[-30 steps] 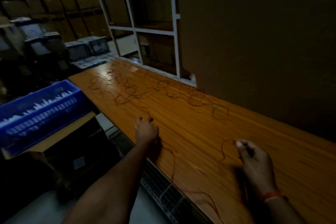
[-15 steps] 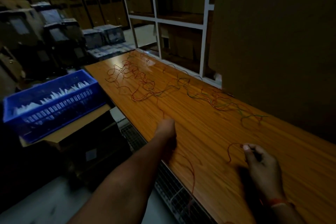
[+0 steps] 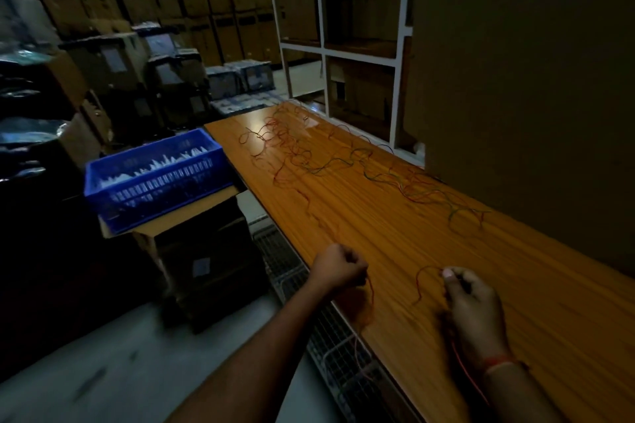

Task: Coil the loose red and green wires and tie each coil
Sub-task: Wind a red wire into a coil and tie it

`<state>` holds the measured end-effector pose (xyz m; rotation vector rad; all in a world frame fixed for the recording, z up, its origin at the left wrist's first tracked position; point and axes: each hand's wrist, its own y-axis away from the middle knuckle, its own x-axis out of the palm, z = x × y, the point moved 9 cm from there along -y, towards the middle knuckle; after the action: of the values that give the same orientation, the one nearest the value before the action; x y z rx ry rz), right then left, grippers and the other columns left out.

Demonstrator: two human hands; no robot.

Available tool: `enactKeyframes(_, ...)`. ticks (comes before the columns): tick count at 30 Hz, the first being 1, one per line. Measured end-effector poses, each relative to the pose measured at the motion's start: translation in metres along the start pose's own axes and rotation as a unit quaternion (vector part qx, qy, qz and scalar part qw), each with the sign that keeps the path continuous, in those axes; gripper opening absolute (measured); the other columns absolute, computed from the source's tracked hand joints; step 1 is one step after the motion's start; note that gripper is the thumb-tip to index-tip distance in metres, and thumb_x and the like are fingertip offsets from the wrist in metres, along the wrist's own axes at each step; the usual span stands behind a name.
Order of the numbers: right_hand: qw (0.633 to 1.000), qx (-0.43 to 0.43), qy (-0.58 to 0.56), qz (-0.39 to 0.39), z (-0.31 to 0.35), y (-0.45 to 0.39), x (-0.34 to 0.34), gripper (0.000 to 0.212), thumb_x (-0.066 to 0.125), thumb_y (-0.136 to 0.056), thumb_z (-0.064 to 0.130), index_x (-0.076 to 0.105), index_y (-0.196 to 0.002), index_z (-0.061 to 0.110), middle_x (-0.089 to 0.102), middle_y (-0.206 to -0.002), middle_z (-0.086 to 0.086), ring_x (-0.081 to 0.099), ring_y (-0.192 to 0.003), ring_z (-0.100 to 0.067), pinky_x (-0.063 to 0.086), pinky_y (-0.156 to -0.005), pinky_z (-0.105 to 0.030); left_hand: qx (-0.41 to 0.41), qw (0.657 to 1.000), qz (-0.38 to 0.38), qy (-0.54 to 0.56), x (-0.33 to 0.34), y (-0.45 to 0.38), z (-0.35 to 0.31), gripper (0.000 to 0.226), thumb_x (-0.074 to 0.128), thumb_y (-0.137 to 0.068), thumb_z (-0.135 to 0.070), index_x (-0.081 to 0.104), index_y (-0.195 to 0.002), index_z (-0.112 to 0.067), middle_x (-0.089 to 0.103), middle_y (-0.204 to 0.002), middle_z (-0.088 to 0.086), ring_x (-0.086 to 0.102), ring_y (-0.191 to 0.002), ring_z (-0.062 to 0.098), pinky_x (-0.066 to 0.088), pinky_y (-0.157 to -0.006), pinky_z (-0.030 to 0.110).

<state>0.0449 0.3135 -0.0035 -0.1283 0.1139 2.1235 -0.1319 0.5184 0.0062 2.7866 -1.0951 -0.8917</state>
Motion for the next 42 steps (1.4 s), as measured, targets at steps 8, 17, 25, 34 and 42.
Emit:
enactKeyframes(8, 0.999, -0.019, -0.015, 0.035, 0.008, 0.044, -0.030, 0.015, 0.060, -0.102, 0.023, 0.071, -0.097, 0.014, 0.063, -0.082, 0.003, 0.058, -0.084, -0.020, 0.048, -0.077, -0.037, -0.051, 0.981, 0.181, 0.049, 0.062, 0.088, -0.004, 0.037, 0.066, -0.095, -0.003, 0.066, -0.059, -0.007, 0.076, -0.100, 0.020, 0.074, -0.082, 0.024, 0.055, -0.063, 0.031)
enactKeyframes(17, 0.998, -0.038, -0.018, 0.040, 0.019, 0.068, -0.072, 0.012, 0.061, -0.101, 0.023, 0.071, -0.095, 0.021, 0.068, -0.086, -0.003, 0.059, -0.081, -0.017, 0.049, -0.079, -0.036, -0.125, 0.862, 0.489, -0.048, 0.144, 0.181, -0.002, 0.026, 0.047, -0.106, -0.011, 0.070, -0.109, 0.001, 0.078, -0.093, 0.012, 0.075, -0.073, 0.014, 0.053, -0.060, 0.020)
enactKeyframes(25, 0.999, -0.044, -0.012, 0.026, 0.021, 0.067, -0.090, 0.014, 0.063, -0.100, 0.027, 0.073, -0.092, 0.022, 0.060, -0.072, 0.007, 0.052, -0.065, -0.010, 0.041, -0.062, -0.027, 0.005, 0.994, 0.103, 0.047, 0.084, 0.096, -0.051, 0.009, 0.061, -0.100, -0.007, 0.067, -0.097, -0.001, 0.074, -0.085, 0.016, 0.068, -0.064, 0.012, 0.049, -0.055, 0.022)
enactKeyframes(34, 0.999, -0.047, -0.003, 0.025, 0.040, 0.053, -0.074, 0.014, 0.061, -0.101, 0.030, 0.072, -0.094, 0.024, 0.057, -0.071, 0.009, 0.045, -0.058, -0.004, 0.032, -0.056, -0.022, 0.119, 0.974, 0.180, 0.074, 0.104, 0.093, -0.099, 0.026, 0.060, -0.103, -0.033, 0.066, -0.121, -0.016, 0.074, -0.112, -0.003, 0.069, -0.105, 0.011, 0.048, -0.083, 0.031)
enactKeyframes(42, 0.998, -0.061, -0.013, 0.011, 0.059, 0.042, -0.065, 0.016, 0.060, -0.102, 0.026, 0.071, -0.096, 0.017, 0.056, -0.070, 0.008, 0.047, -0.054, -0.004, 0.038, -0.050, -0.024, 0.078, 0.924, 0.288, 0.238, 0.108, 0.081, -0.124, 0.018, 0.050, -0.106, -0.028, 0.058, -0.093, -0.017, 0.061, -0.086, 0.001, 0.058, -0.077, 0.015, 0.045, -0.073, 0.031)
